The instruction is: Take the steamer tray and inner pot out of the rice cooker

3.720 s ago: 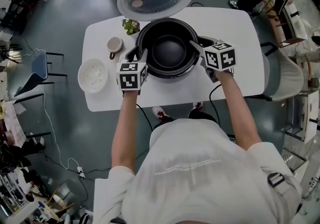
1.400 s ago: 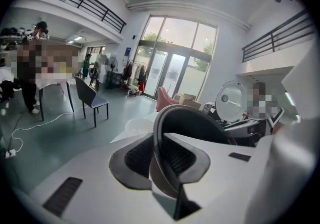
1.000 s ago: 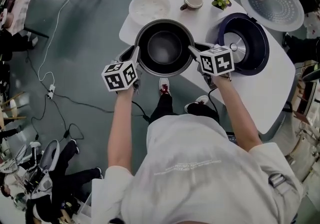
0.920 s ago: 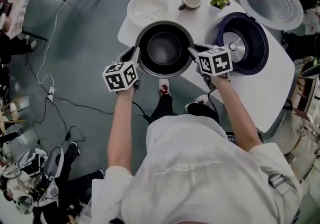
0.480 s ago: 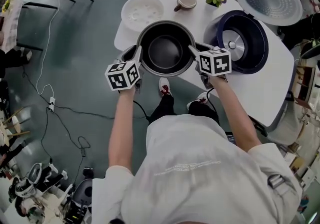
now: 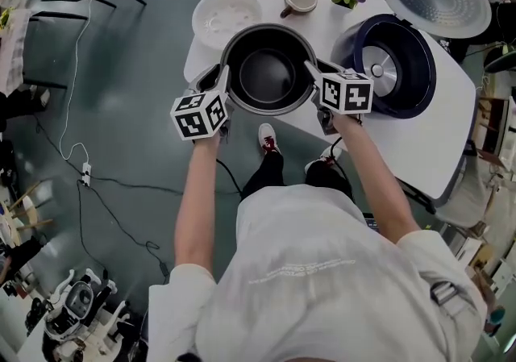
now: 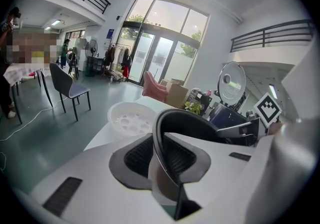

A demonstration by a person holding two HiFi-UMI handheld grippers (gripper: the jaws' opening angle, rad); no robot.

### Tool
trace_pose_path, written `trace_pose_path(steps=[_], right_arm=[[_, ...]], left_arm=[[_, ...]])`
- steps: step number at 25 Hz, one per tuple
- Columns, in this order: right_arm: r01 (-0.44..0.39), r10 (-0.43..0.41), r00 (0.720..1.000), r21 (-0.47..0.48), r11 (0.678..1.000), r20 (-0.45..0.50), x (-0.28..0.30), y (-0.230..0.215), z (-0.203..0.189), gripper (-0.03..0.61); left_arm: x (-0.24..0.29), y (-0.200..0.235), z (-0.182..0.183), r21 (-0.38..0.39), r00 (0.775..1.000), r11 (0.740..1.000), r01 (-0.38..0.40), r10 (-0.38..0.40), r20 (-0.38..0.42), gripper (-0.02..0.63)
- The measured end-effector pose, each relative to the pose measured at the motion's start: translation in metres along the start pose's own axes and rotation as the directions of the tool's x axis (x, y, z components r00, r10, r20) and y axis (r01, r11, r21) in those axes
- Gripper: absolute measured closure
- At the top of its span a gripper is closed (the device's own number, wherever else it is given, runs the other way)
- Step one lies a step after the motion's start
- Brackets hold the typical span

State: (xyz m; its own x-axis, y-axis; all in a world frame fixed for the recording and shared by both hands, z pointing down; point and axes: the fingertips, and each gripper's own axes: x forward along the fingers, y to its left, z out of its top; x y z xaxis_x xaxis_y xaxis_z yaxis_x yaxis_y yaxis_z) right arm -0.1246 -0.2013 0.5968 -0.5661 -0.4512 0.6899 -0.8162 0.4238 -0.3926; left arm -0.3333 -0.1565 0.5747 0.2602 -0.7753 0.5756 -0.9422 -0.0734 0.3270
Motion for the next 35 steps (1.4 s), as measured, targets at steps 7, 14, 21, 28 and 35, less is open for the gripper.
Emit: trace_pose_path(steps=[7, 14, 21, 28, 35], right_arm=[[-0.042, 0.041, 0.999, 0.029, 0.999, 0.008, 0.002, 0.008, 0.000, 0.444], [-0.033, 0.035, 0.999, -0.068, 0.997, 0.028, -0.017, 0.018, 0.015, 0.390], [-0.070, 0.094, 0.987, -0.178, 0.982, 0.129, -0.060, 0.036, 0.061, 0.388], [-0.079, 0.116, 0.954, -0.142, 0.987, 0.278, -0.129, 0.013, 0.114, 0.388], [0.178, -0.072, 0.895, -0.203, 0.963, 0.440, -0.230, -0.057, 0.150, 0.388]], left_arm=[[0.009, 0.003, 0.008, 0.011, 1.000, 1.000, 0.013, -0.013, -0.003, 0.528], [0.009, -0.004, 0.025, 0.071, 1.000, 0.997, 0.004, -0.005, 0.005, 0.442], [-0.010, -0.018, 0.073, 0.187, 0.994, 0.981, -0.057, 0.039, 0.099, 0.442], [-0.024, -0.081, 0.135, 0.329, 0.975, 0.944, -0.007, -0.066, 0.210, 0.443], [-0.024, -0.187, 0.189, 0.457, 0.921, 0.882, 0.117, -0.268, 0.282, 0.453]])
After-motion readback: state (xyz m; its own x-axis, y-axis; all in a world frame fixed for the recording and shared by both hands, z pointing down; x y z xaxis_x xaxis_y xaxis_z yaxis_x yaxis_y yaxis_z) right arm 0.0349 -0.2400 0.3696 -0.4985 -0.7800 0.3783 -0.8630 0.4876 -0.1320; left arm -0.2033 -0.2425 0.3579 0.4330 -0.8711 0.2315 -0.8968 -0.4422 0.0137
